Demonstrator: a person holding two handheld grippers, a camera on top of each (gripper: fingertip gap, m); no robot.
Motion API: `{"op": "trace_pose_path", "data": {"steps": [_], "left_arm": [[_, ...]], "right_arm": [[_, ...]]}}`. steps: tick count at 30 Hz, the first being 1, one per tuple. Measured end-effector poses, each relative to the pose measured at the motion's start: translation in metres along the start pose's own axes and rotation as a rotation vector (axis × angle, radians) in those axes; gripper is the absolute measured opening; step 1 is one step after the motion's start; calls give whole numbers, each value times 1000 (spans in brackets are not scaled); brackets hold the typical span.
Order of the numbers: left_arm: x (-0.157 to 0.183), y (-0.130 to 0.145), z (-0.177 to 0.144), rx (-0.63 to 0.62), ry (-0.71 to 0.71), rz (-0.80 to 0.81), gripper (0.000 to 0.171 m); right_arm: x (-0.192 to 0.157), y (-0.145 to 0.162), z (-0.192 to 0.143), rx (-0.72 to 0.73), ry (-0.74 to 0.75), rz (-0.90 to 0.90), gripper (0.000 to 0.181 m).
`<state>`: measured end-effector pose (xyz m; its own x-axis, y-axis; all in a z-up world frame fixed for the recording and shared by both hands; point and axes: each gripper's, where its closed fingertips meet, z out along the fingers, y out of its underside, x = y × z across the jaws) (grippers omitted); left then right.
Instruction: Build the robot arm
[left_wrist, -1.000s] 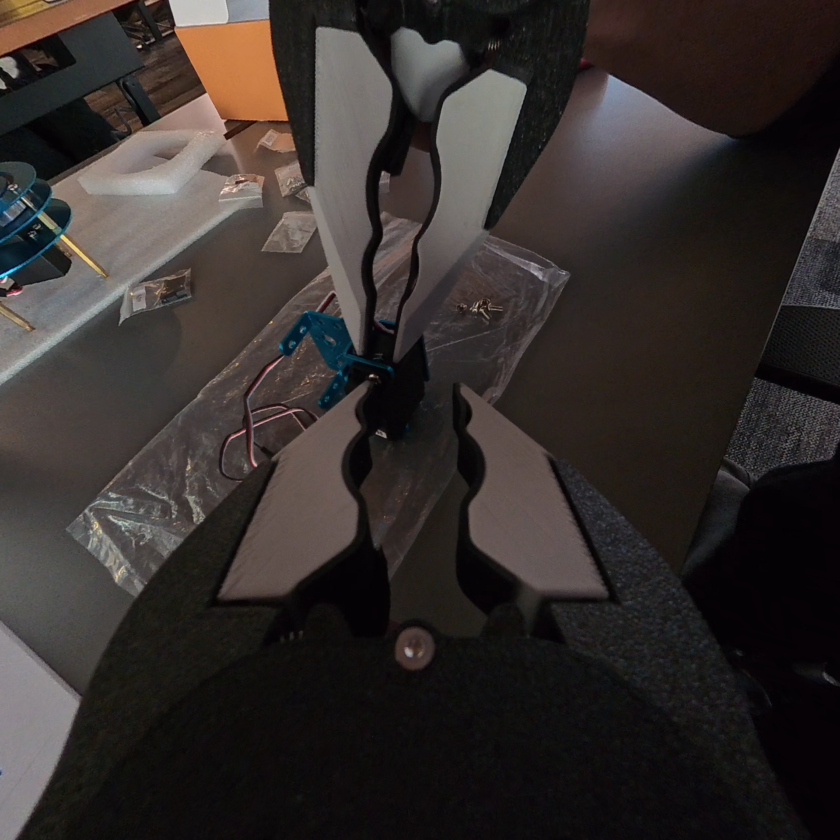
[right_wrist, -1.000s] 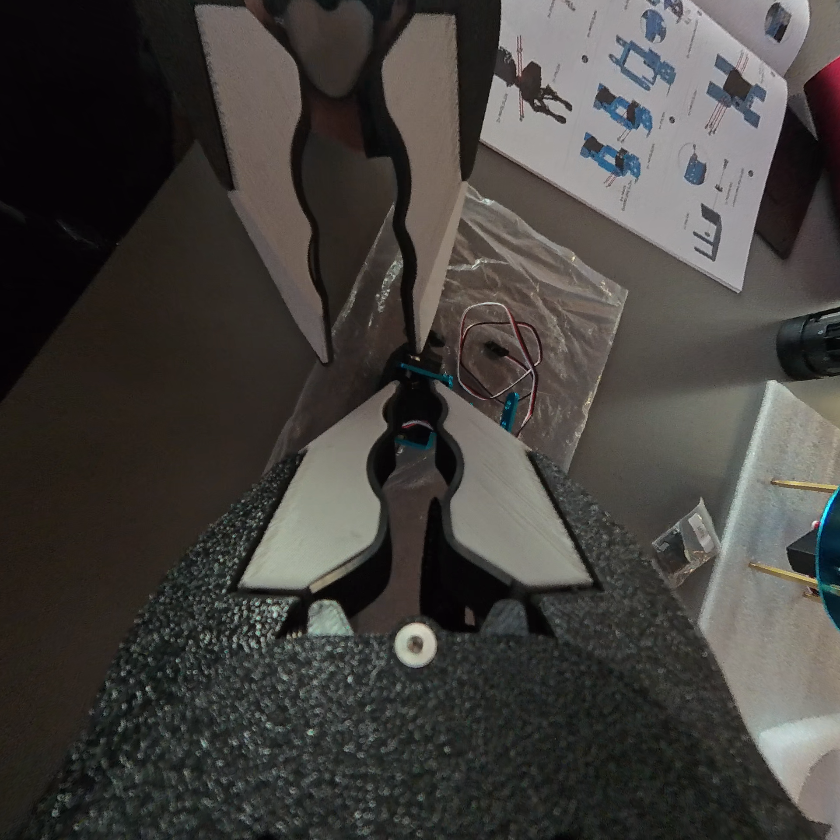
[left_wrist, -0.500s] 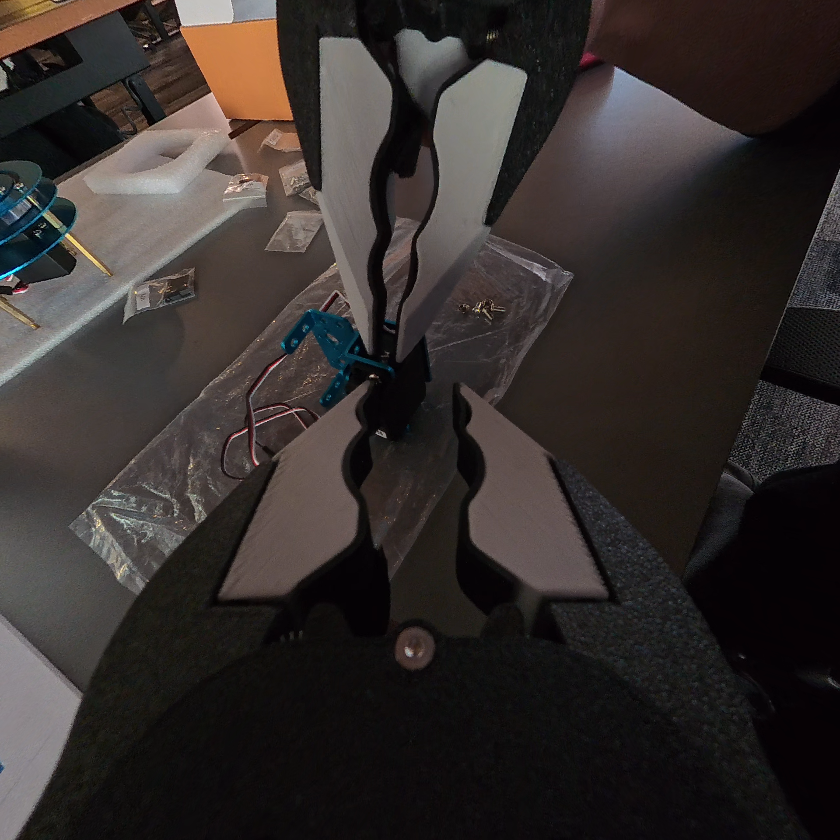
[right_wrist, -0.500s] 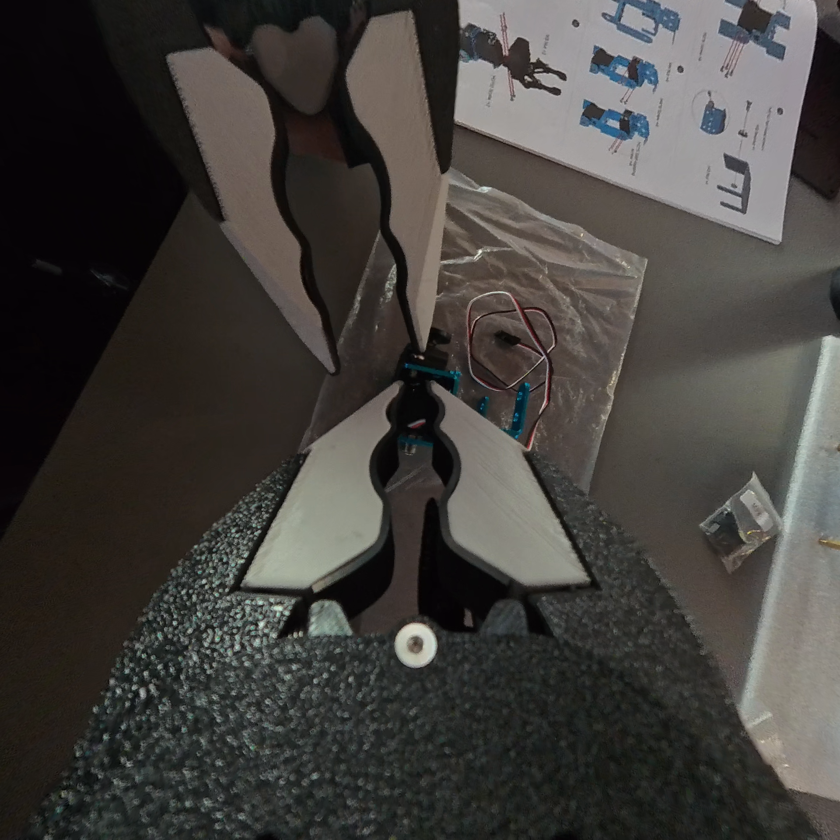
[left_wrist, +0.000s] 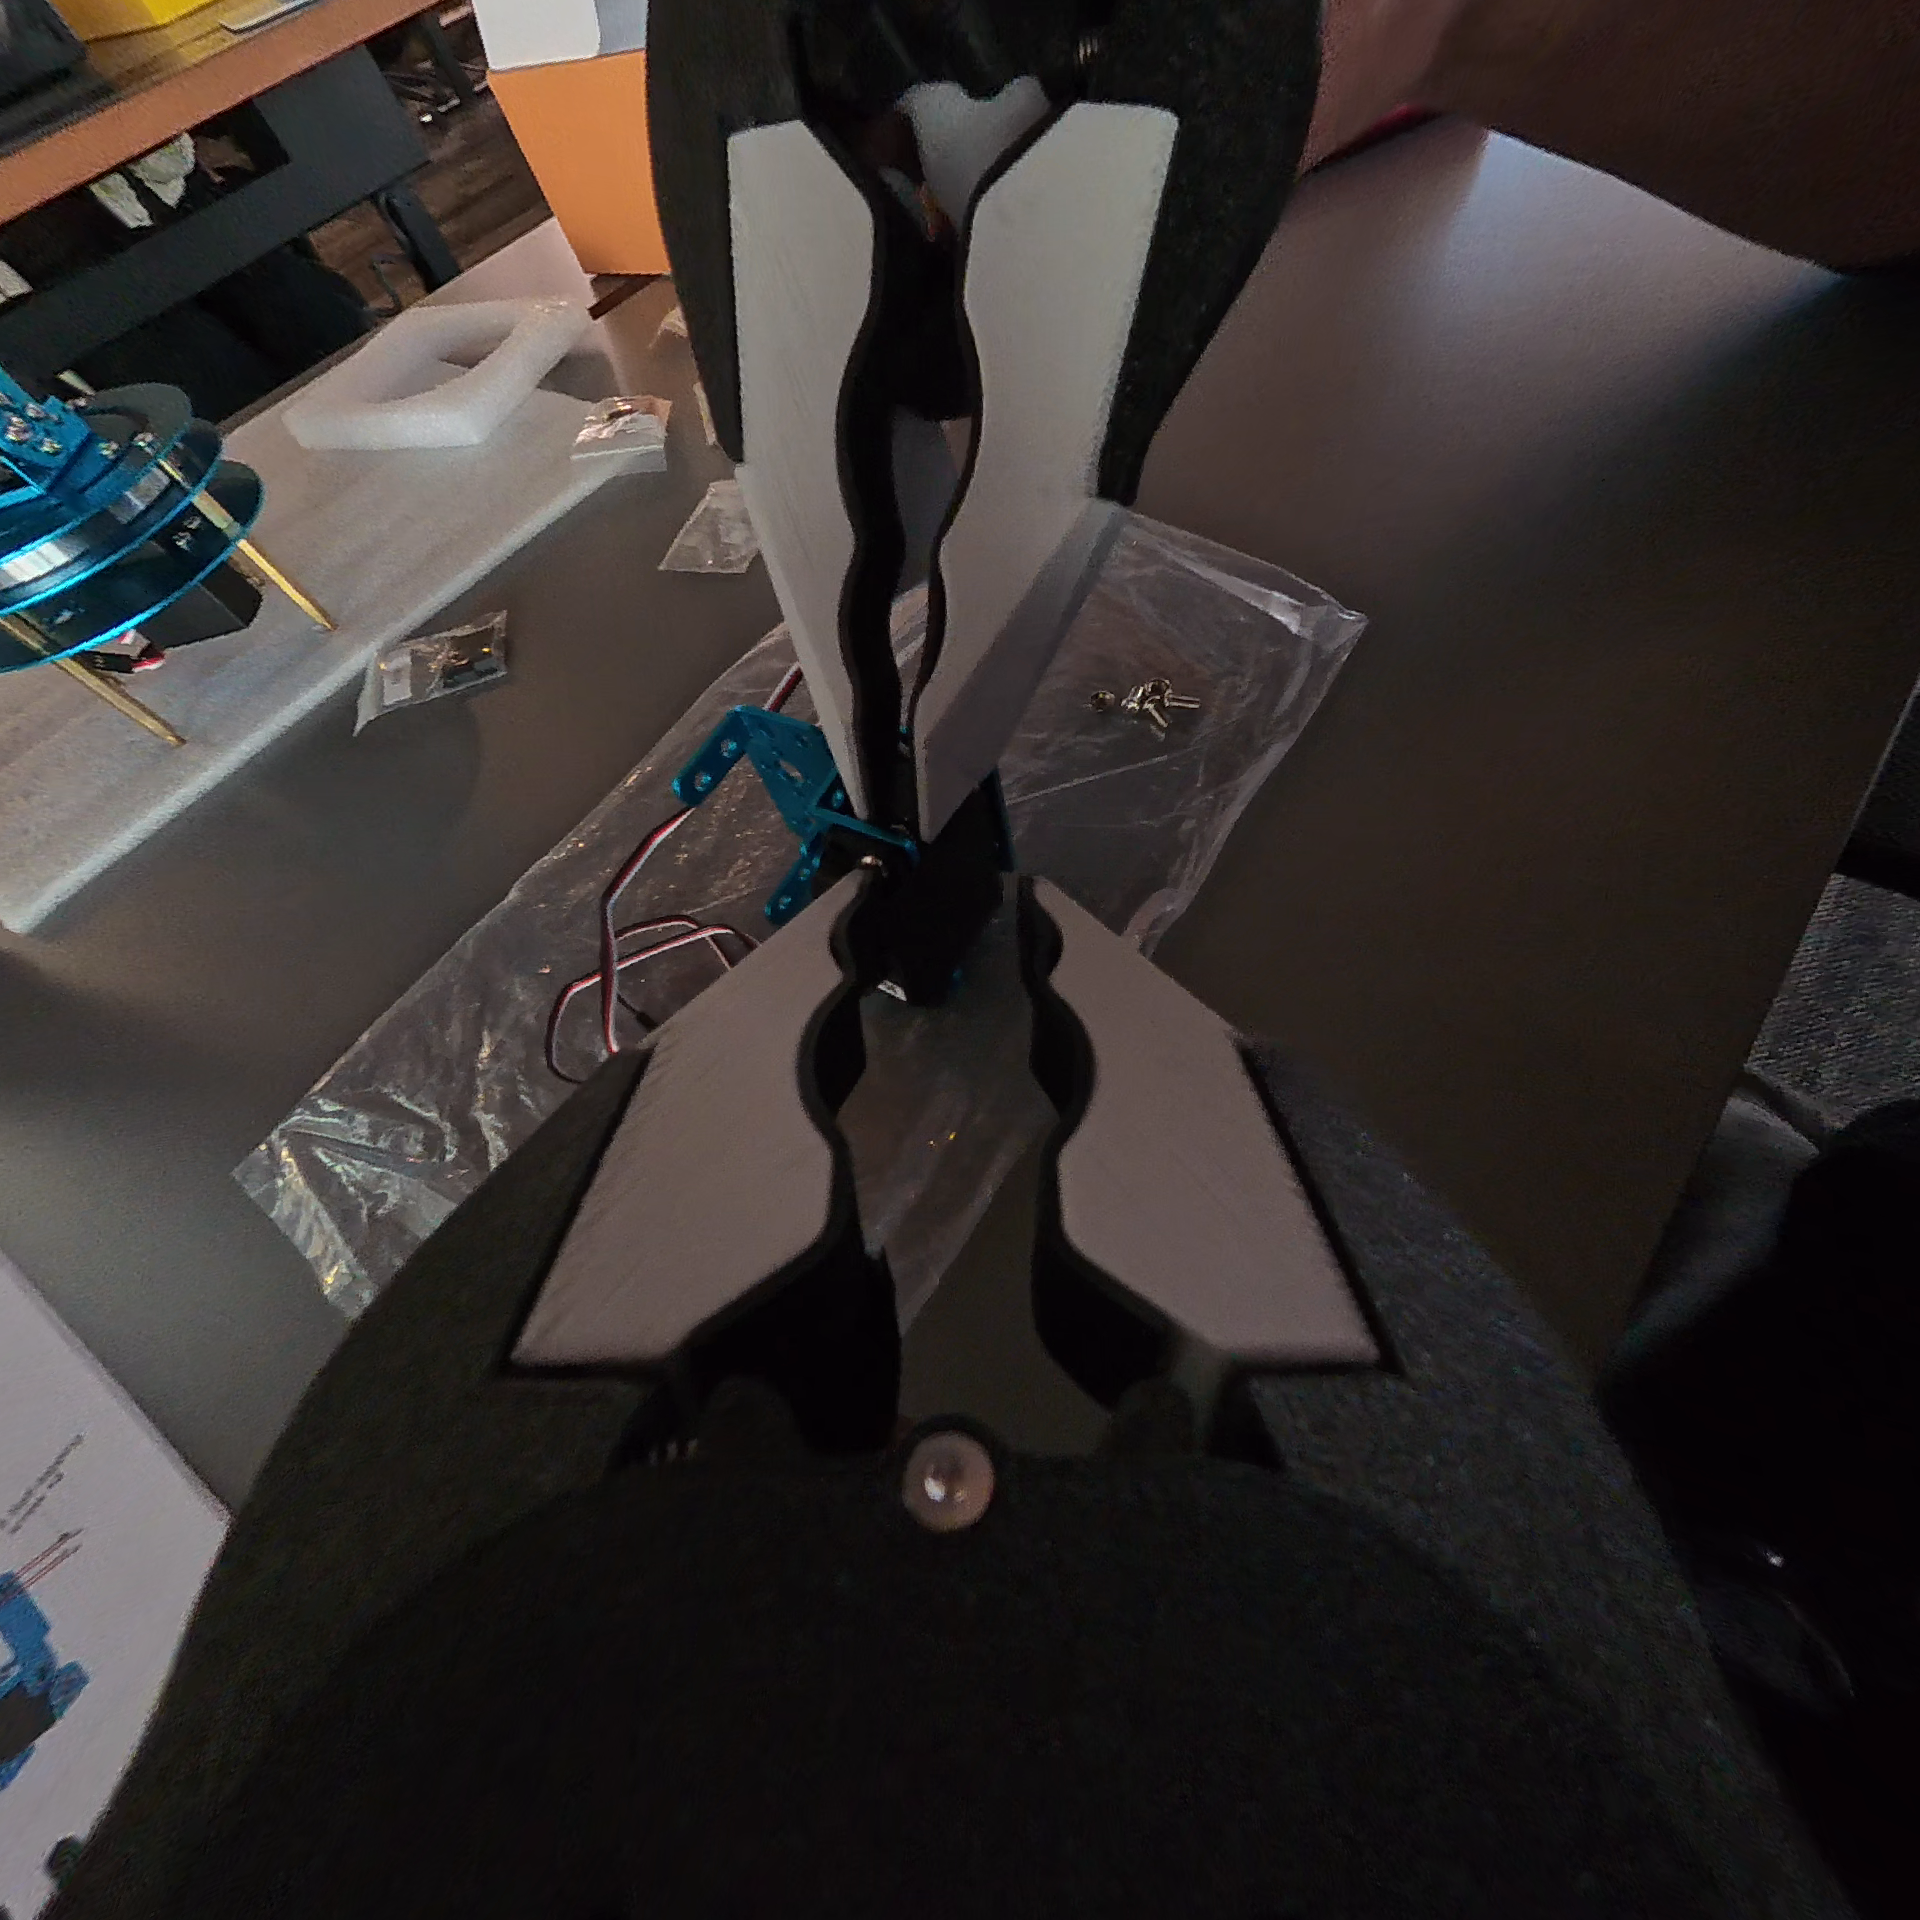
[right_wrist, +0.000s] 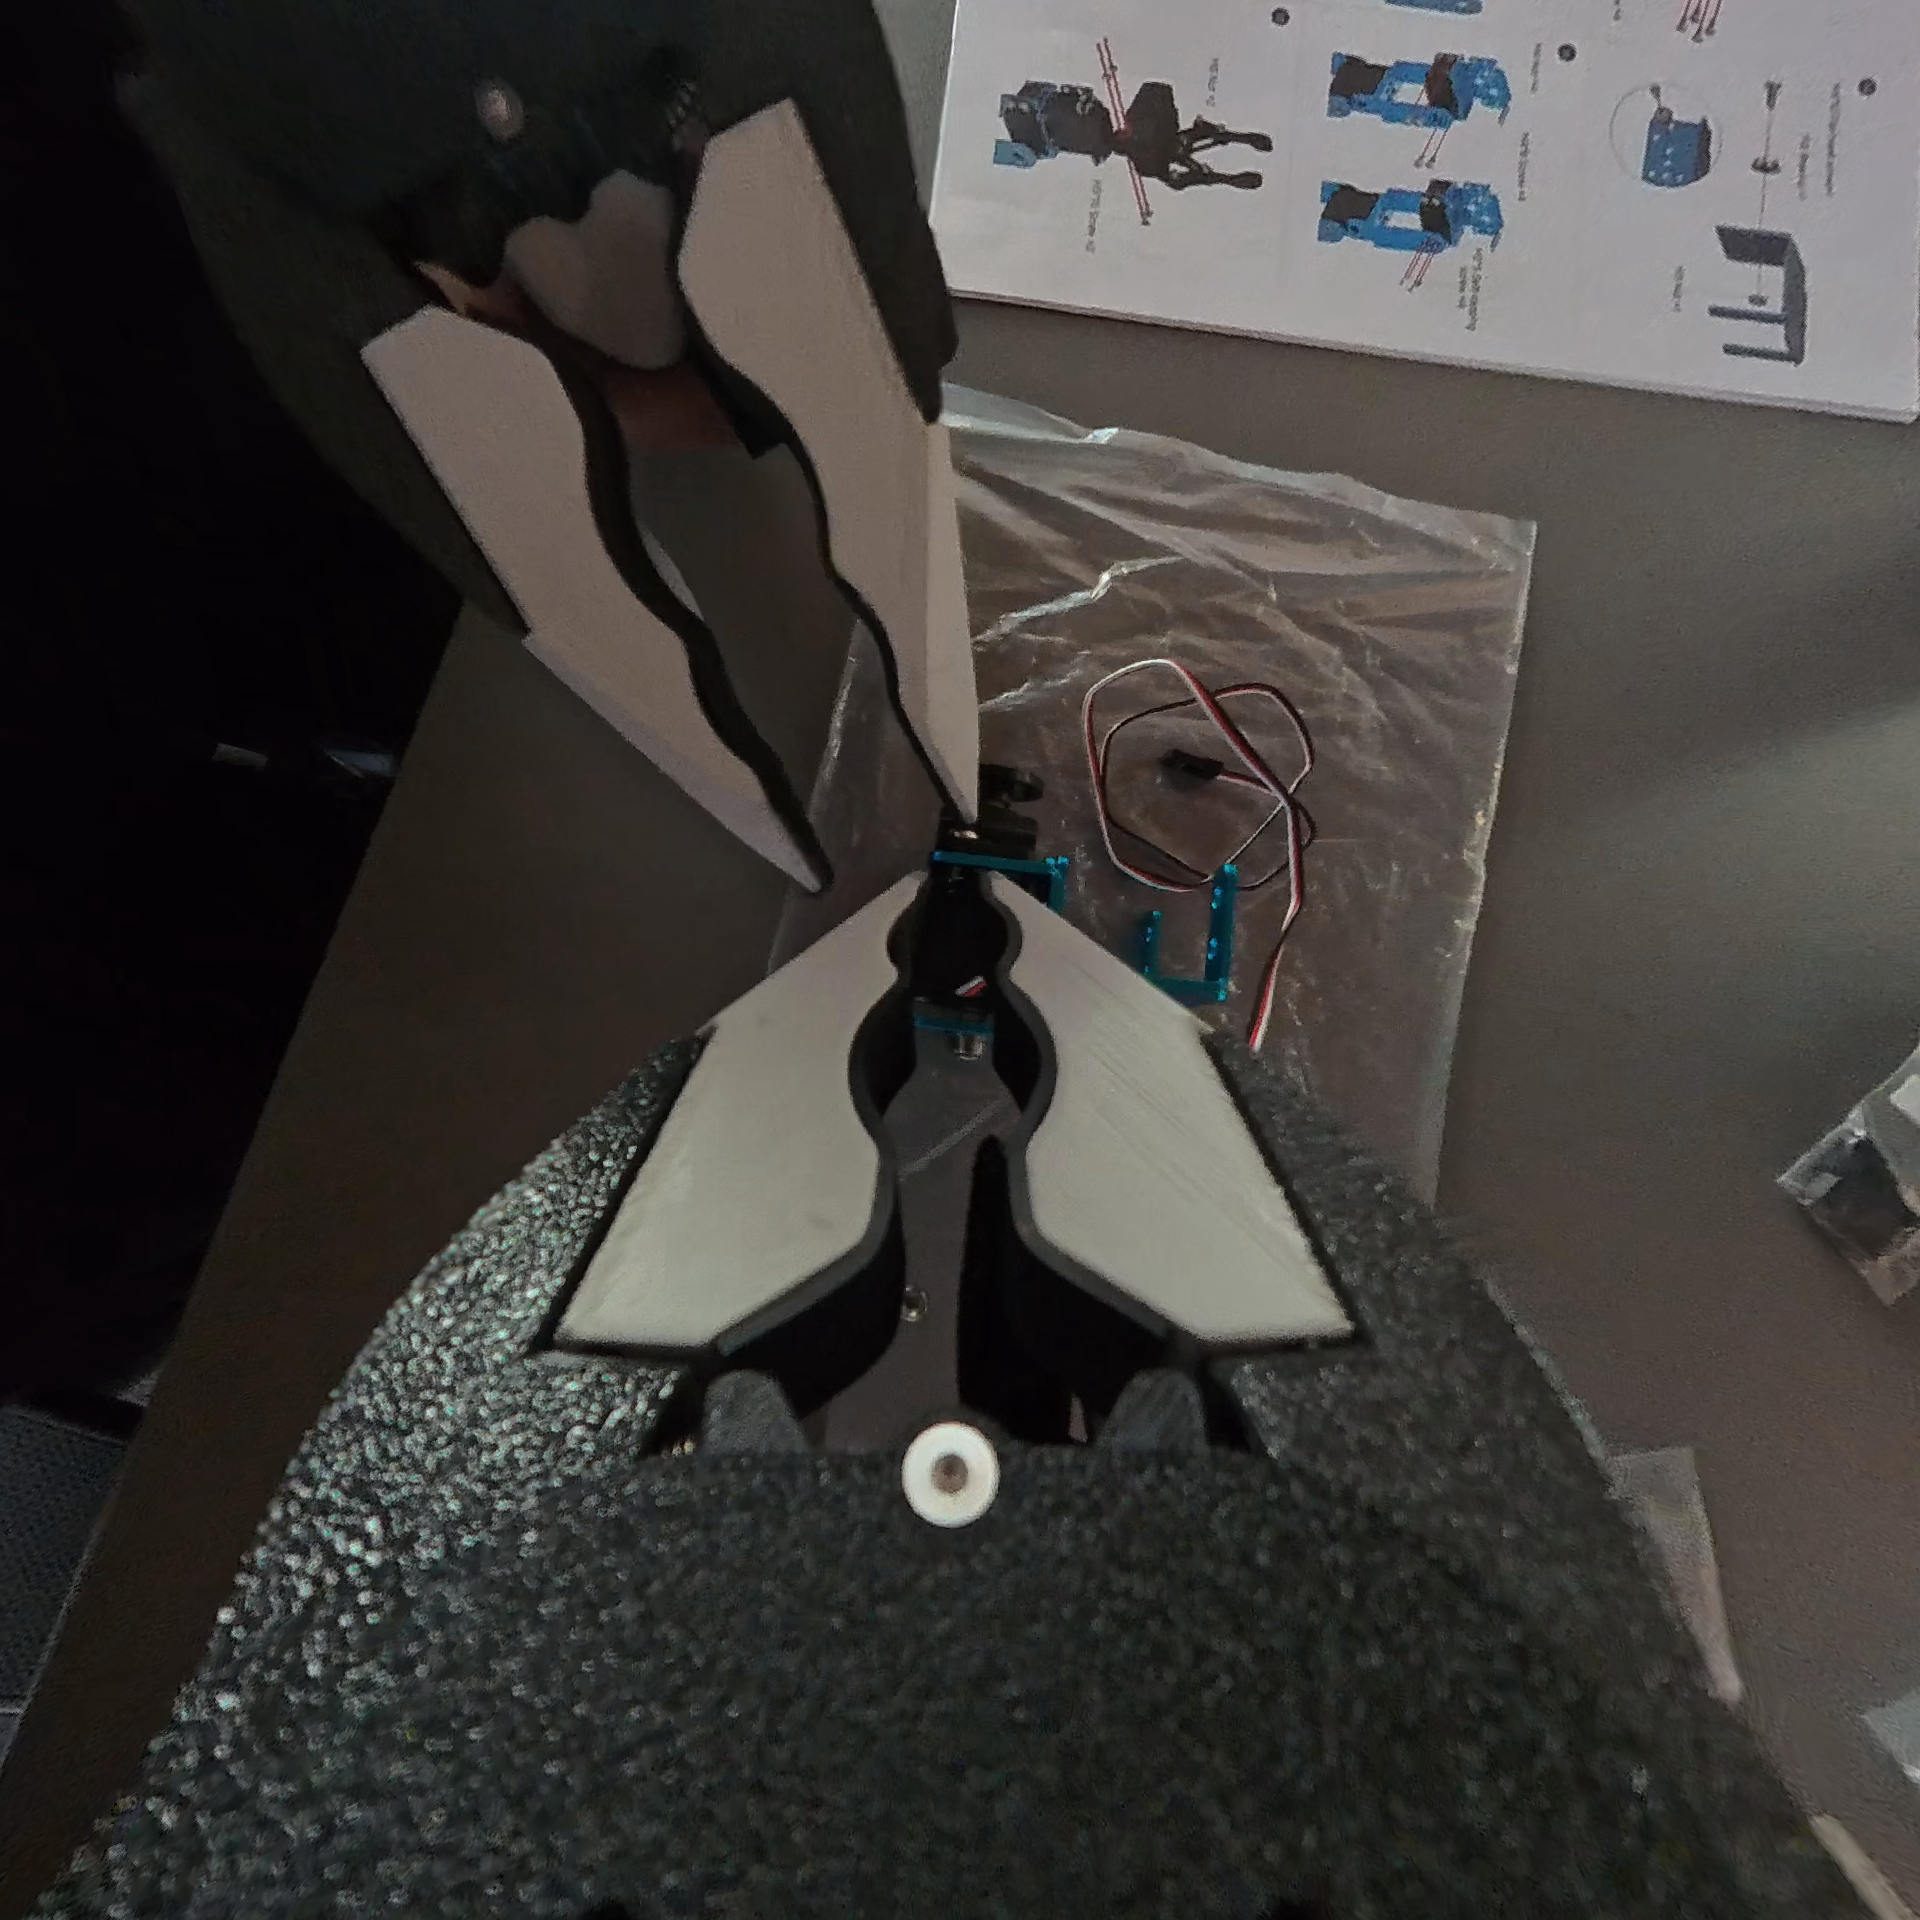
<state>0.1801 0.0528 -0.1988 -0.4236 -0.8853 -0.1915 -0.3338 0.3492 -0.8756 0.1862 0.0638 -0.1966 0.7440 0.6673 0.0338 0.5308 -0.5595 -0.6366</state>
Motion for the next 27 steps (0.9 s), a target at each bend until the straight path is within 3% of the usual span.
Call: {"op": "trace_pose_path", "data": {"steps": [7, 17, 24, 27], "left_arm": [[-2, 1, 0, -3, -23, 8, 26], [-2, 0, 0, -1, -7, -6, 25], [-2, 0, 0, 2, -1, -11, 25], [-2, 0, 0, 2, 0, -11, 26]], "right_arm": [[-1, 0, 1, 30, -69, 101, 7], [3, 1, -2, -1, -12, 45, 12], [10, -2, -24, 8, 42, 8, 15], [-4, 4, -33, -27, 1, -53, 18]]}}
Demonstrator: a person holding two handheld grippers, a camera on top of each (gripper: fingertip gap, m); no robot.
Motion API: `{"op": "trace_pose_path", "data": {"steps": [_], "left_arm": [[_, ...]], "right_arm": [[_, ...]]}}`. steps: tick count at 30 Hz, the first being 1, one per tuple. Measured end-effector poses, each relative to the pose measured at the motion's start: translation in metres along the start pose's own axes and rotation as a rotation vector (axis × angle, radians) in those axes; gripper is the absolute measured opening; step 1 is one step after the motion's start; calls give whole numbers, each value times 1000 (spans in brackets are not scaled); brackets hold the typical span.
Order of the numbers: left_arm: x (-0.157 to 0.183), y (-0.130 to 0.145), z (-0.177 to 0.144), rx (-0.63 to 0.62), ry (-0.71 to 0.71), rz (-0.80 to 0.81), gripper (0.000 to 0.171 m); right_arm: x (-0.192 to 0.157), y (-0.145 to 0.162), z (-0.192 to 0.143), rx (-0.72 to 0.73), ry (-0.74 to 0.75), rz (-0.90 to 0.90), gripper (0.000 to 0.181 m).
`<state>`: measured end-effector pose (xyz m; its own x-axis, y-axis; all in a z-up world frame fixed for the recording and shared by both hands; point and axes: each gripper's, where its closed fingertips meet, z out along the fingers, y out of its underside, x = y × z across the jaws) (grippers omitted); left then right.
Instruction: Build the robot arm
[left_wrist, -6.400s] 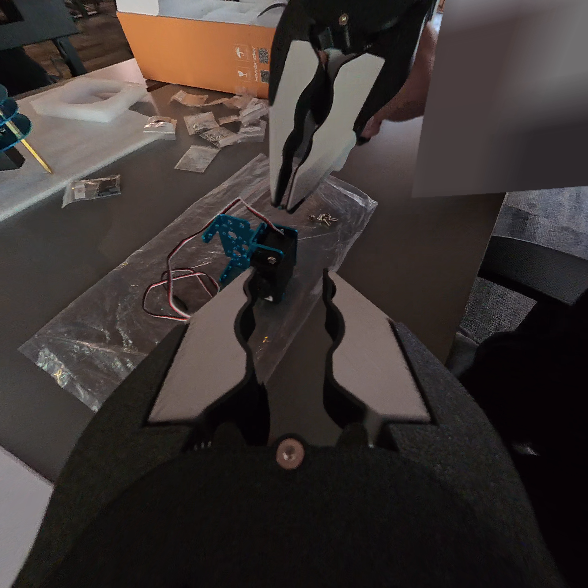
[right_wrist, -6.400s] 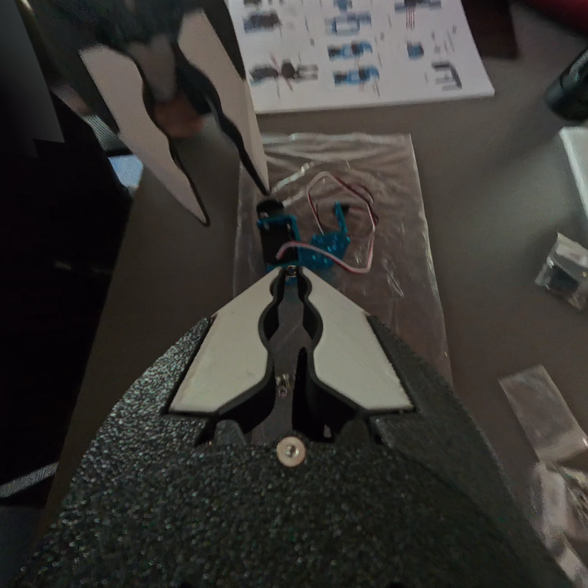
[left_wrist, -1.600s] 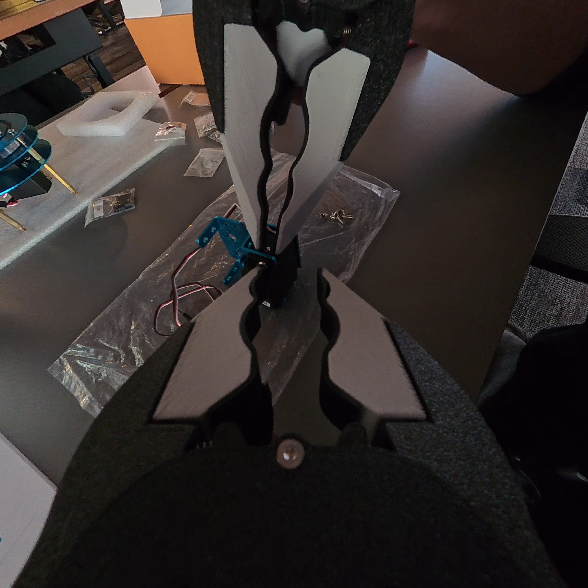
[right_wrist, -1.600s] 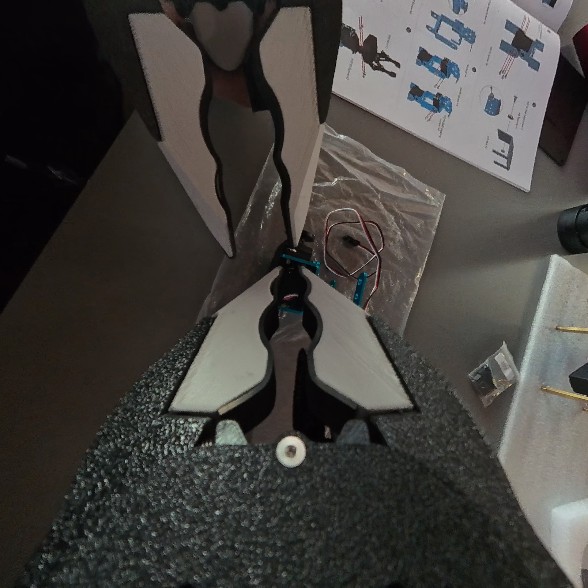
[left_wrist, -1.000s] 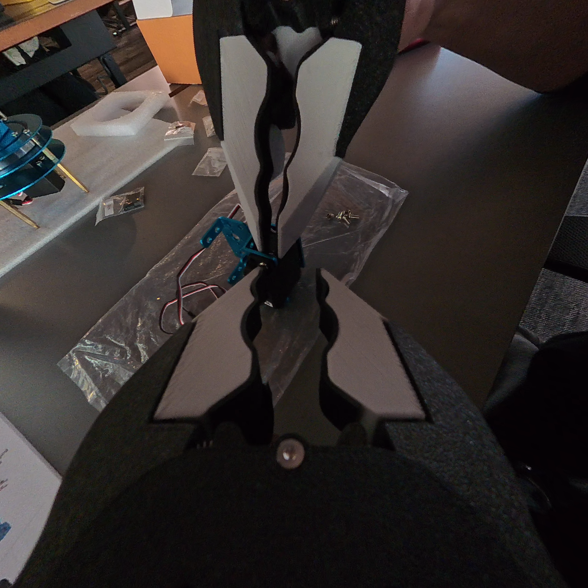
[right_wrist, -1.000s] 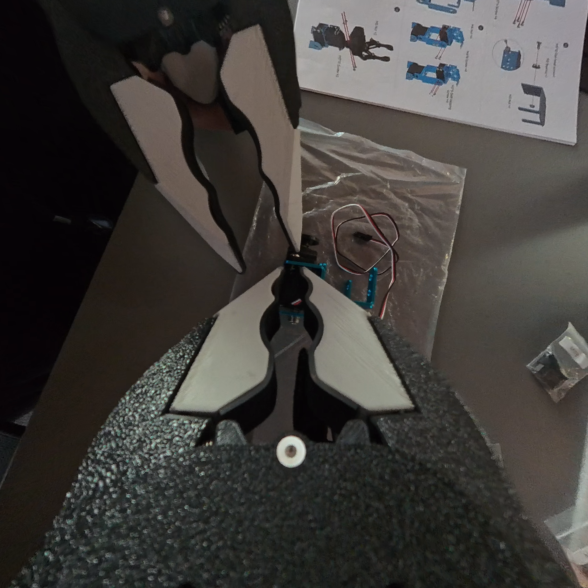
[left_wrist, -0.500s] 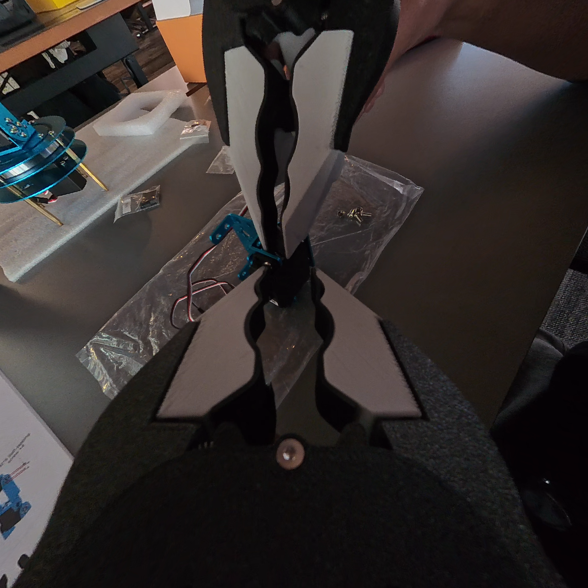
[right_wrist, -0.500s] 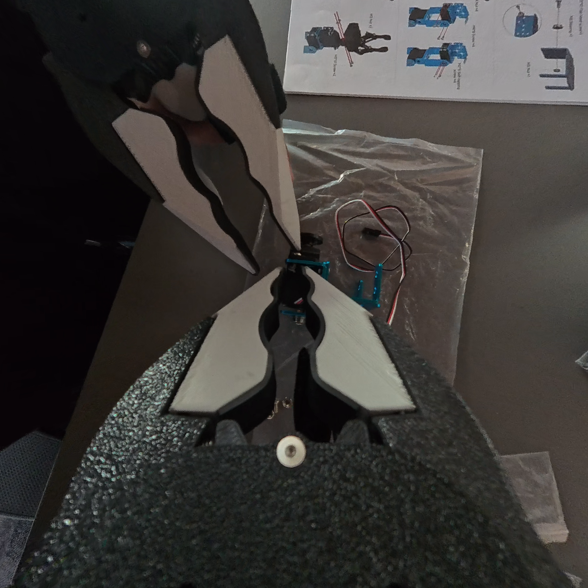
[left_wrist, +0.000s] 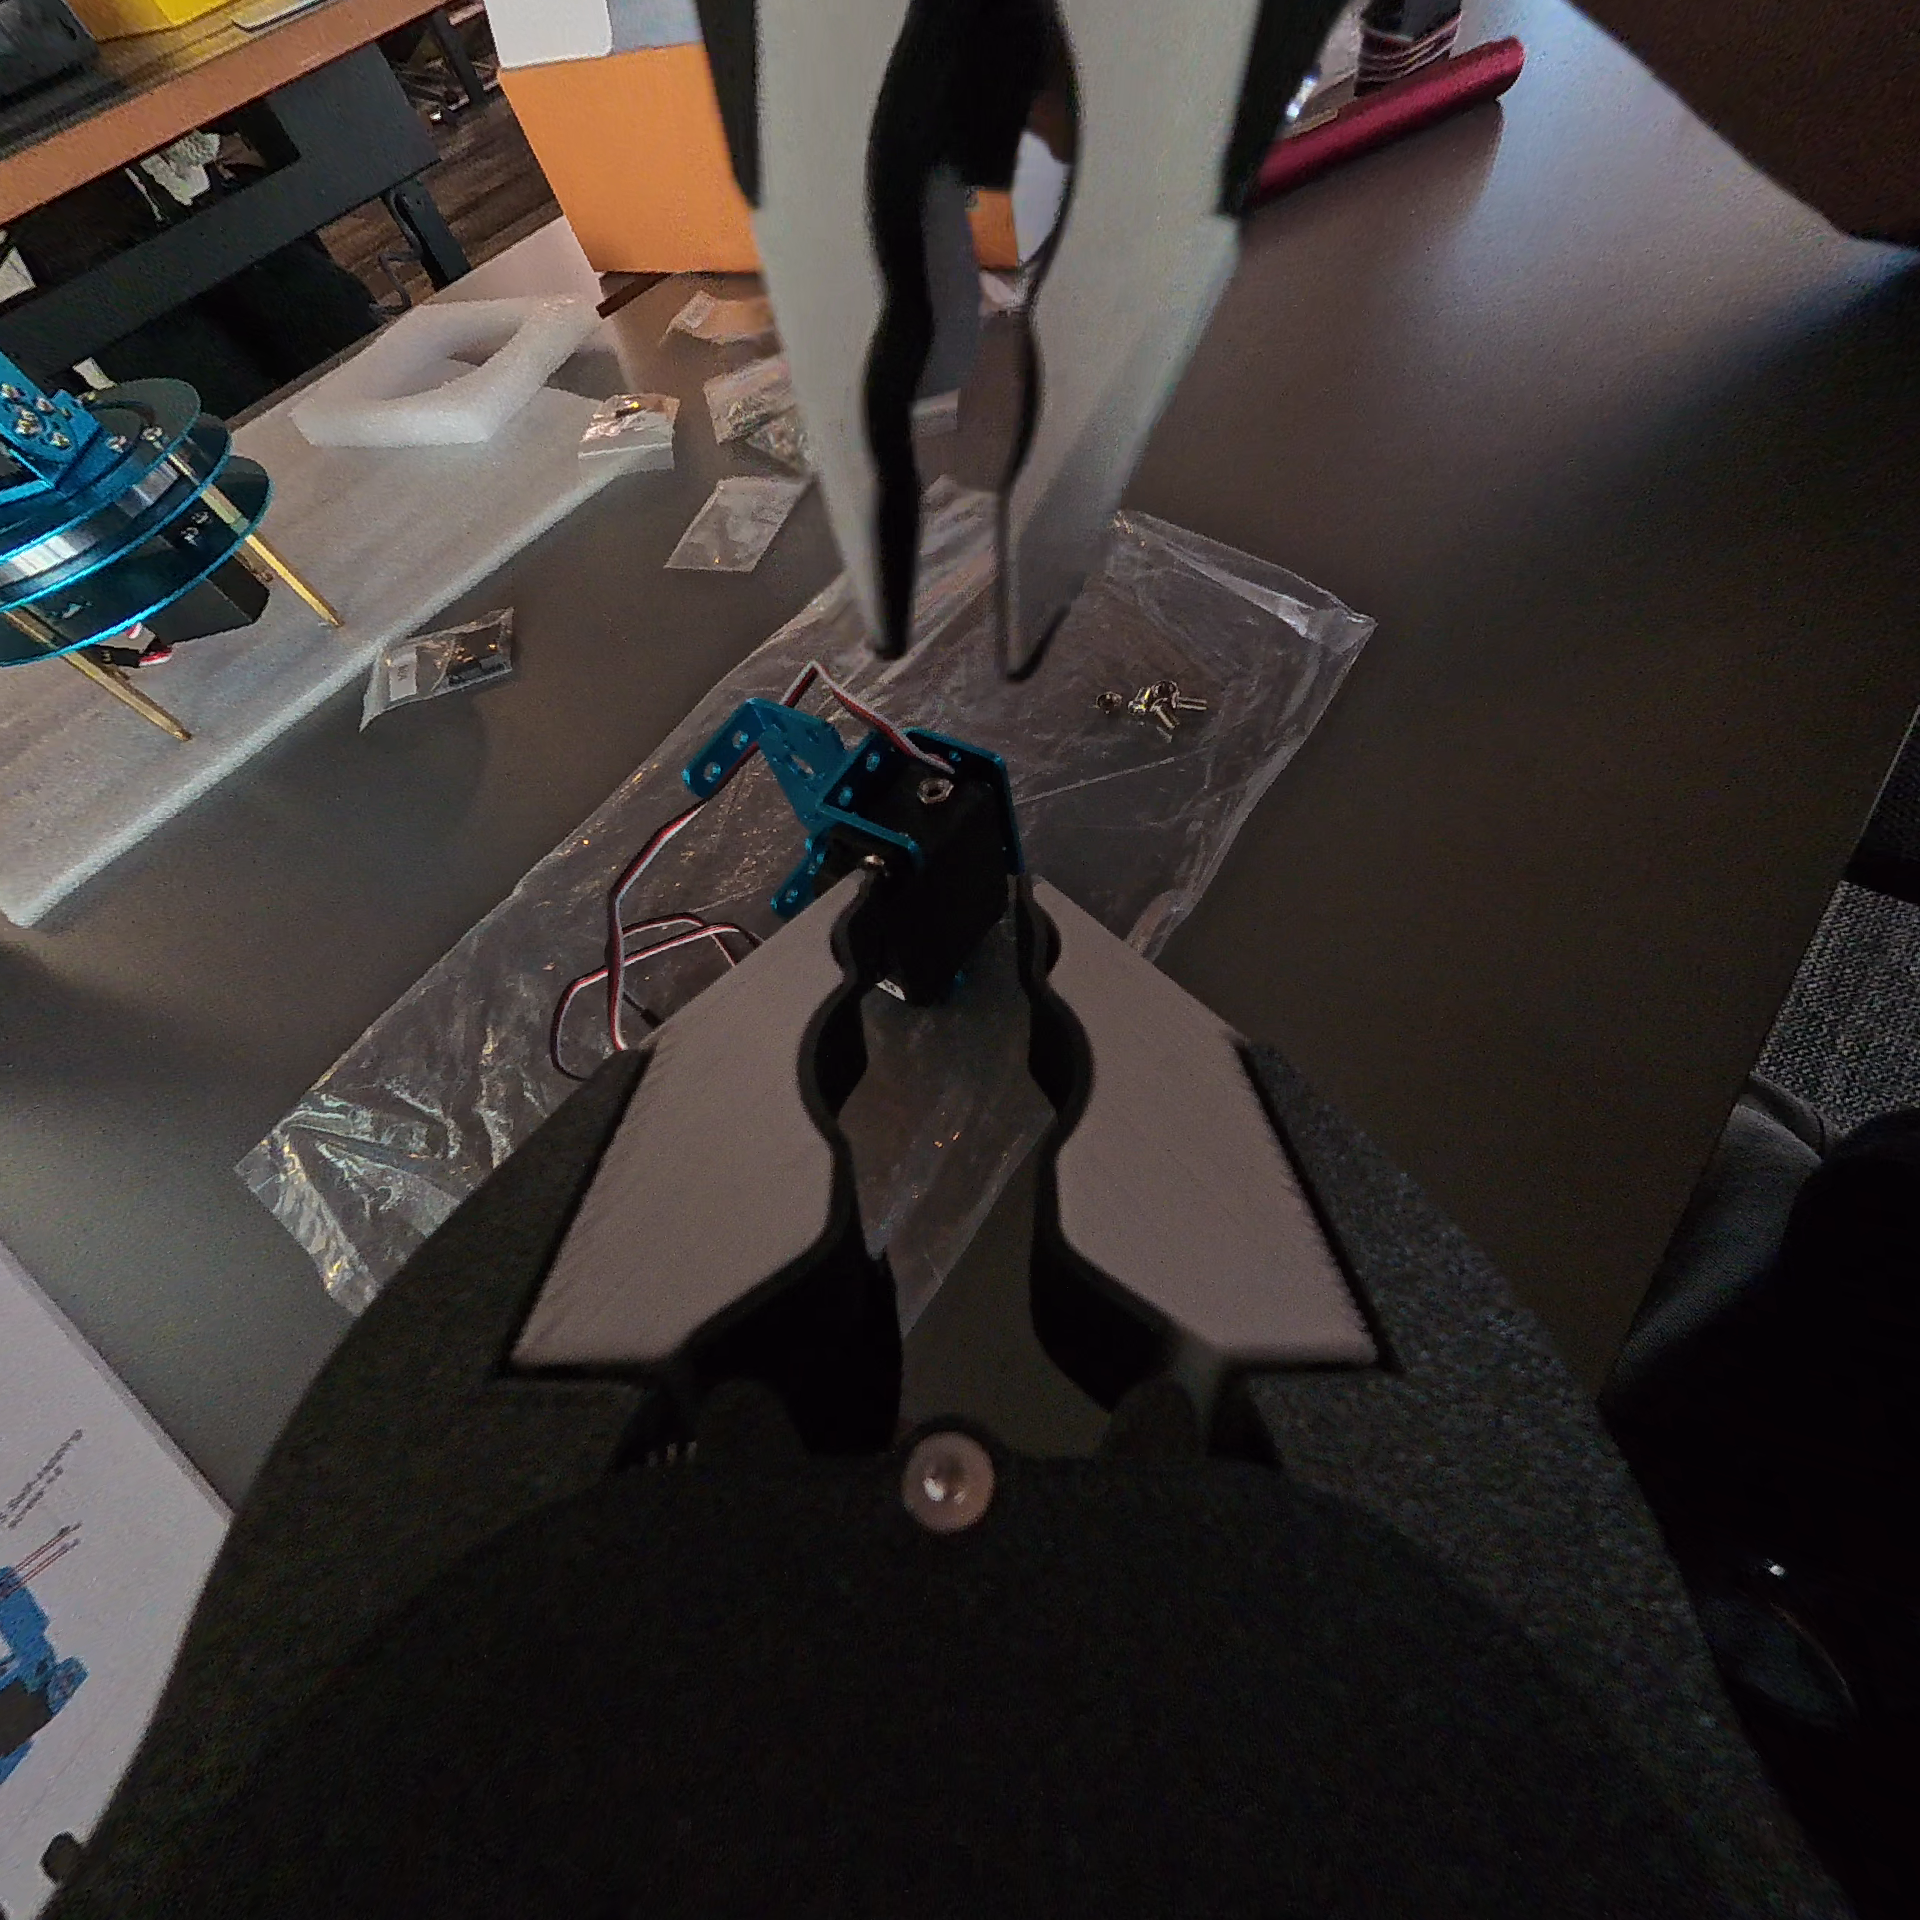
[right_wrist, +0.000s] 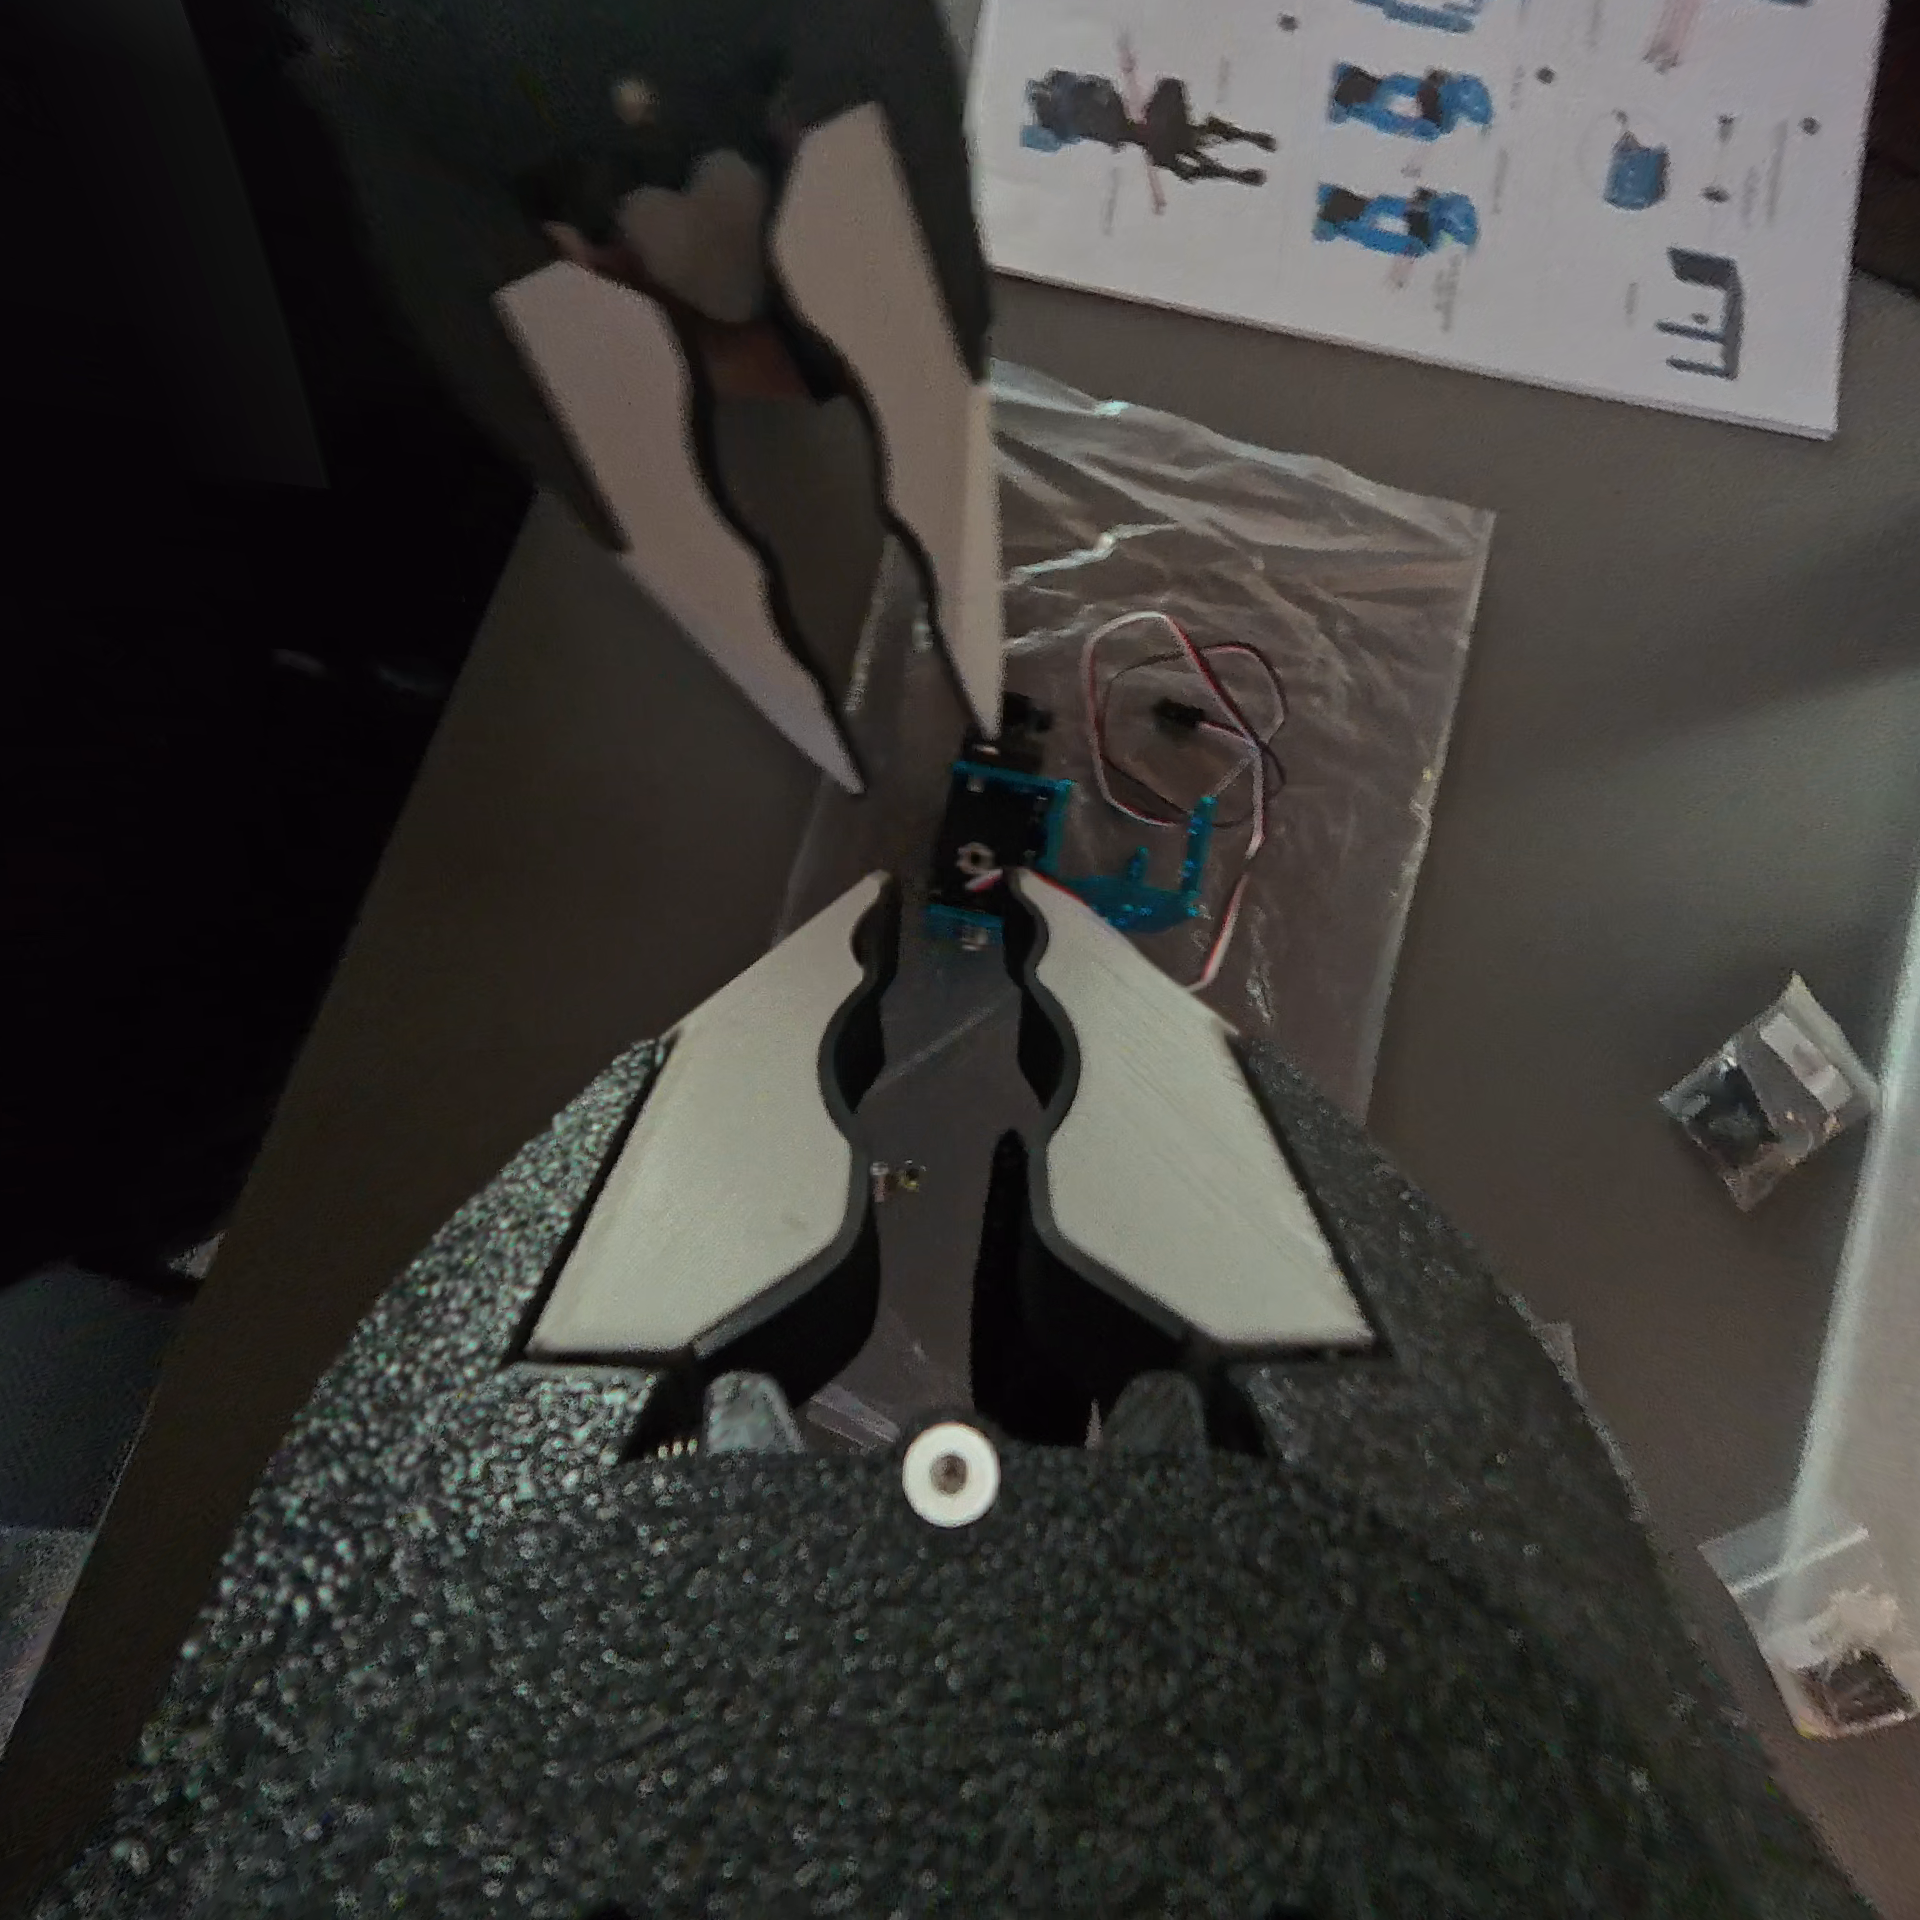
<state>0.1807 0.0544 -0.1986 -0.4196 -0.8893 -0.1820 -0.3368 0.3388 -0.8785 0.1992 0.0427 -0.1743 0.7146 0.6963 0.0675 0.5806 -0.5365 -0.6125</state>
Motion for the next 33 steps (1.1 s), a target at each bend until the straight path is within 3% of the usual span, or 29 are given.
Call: {"op": "trace_pose_path", "data": {"steps": [2, 5, 19, 26, 33], "left_arm": [[0, 0, 0, 0, 1, 2, 25], [0, 0, 0, -1, 0, 8, 25], [5, -3, 1, 9, 17, 3, 26], [2, -2, 2, 3, -1, 8, 26], [-8, 1, 1, -11, -24, -39, 26]], "right_arm": [[-8, -8, 1, 35, -17, -13, 15], [4, 3, 13, -76, 61, -32, 16], [2, 12, 28, -222, 79, -97, 7], [5, 11, 27, -204, 94, -108, 6], [10, -12, 20, -38, 112, -116, 6]]}}
